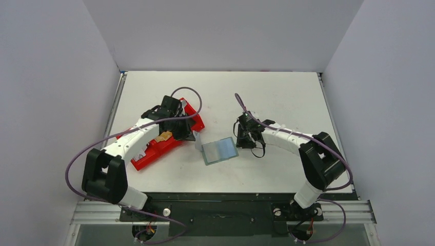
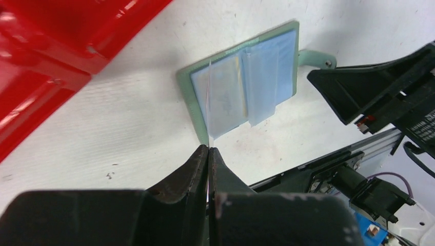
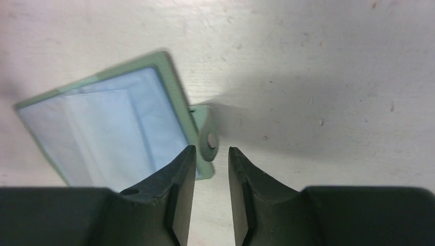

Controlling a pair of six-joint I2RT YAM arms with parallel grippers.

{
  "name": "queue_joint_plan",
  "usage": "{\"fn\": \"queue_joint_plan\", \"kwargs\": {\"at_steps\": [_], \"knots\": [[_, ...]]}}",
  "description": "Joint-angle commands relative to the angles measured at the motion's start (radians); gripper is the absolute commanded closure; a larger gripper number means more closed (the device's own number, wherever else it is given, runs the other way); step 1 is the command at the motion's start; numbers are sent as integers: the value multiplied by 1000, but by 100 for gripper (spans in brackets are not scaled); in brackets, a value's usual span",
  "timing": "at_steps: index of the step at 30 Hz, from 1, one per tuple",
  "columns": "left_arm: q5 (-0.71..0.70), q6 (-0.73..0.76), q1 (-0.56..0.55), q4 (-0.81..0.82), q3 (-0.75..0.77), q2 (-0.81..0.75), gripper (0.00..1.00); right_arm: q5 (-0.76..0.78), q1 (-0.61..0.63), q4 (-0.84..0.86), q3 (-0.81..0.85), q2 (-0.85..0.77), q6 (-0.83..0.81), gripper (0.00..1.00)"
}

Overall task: Take the credit cards out of the card holder
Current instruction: Place the credit card in the storage box.

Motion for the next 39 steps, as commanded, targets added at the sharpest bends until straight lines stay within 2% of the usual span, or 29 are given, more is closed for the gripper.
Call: {"fn": "queue_joint_plan", "kwargs": {"at_steps": [1, 5, 9, 14, 22, 27, 32, 39], "knots": [[-96, 21, 39, -103, 79, -98, 100, 3, -6, -53, 138, -102, -23, 67], [-157, 21, 70, -174, 112, -159, 100, -24, -6, -68, 206, -141, -31, 55], [-262, 9, 96, -256, 147, -205, 100, -41, -6, -78, 248, -157, -41, 49], [-470, -25, 124, -369, 186, -268, 100, -65, -9, -80, 268, -155, -57, 46], [-622, -57, 246, -514, 185, -306, 100, -93, -17, -77, 265, -136, -79, 45], [-668, -23, 339, -511, 165, -283, 100, -104, -27, -79, 250, -137, -87, 45], [-651, 24, 449, -410, 116, -216, 100, -115, -32, -82, 244, -147, -99, 45], [-610, 69, 512, -302, 76, -96, 100, -114, -37, -95, 237, -153, -100, 45]]}}
